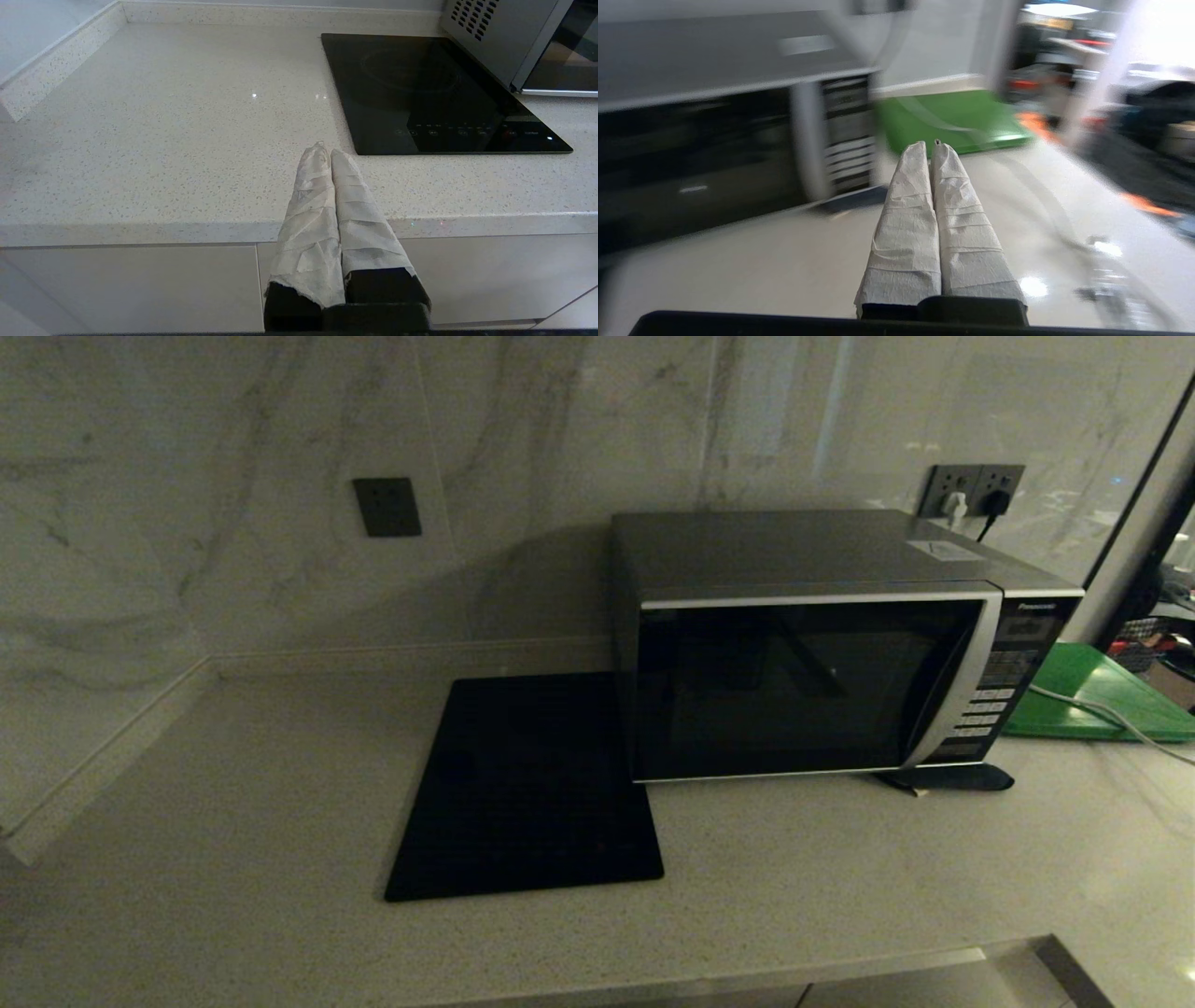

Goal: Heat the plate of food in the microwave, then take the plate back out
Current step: Open the microwave oven

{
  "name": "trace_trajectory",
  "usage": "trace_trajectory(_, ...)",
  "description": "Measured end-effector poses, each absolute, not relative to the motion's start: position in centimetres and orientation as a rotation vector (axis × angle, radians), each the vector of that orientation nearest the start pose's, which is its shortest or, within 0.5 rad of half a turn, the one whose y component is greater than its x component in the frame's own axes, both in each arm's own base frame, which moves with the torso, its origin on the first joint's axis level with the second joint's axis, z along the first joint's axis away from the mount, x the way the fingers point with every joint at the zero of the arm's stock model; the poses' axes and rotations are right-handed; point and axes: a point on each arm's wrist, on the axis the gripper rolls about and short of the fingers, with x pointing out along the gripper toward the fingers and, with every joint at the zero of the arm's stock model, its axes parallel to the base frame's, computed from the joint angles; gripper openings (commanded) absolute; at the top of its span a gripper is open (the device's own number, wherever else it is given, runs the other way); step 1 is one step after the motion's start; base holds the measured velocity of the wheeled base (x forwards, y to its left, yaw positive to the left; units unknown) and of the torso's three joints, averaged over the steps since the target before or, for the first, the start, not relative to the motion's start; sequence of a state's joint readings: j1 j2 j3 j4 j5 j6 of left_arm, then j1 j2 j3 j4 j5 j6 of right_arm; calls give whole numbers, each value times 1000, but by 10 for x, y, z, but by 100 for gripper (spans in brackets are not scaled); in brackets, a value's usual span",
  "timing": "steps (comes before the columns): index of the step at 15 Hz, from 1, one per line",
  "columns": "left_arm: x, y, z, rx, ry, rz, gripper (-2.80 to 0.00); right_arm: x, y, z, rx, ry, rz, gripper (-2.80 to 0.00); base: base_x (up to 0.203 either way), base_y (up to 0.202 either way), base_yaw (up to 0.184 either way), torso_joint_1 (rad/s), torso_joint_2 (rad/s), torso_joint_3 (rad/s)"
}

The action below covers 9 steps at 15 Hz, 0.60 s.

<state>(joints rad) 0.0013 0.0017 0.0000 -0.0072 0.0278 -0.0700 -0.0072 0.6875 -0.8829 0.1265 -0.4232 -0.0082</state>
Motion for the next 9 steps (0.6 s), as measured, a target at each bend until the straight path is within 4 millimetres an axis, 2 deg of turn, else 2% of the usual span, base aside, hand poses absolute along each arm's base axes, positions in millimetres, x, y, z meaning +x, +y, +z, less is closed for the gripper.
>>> trace_trajectory(2, -23, 1, 76, -70, -7, 29, -280, 59, -12, 315, -33, -78, -546, -280, 0, 0, 0, 0, 0, 0)
trace_trajectory(4, -23, 1, 76, -70, -6, 29, -280, 90, -14, 309, -70, -76, -623, -280, 0, 0, 0, 0, 0, 0)
trace_trajectory(9, -23, 1, 76, -70, -7, 29, -280, 153, -16, 284, -101, -10, -721, -280, 0, 0, 0, 0, 0, 0)
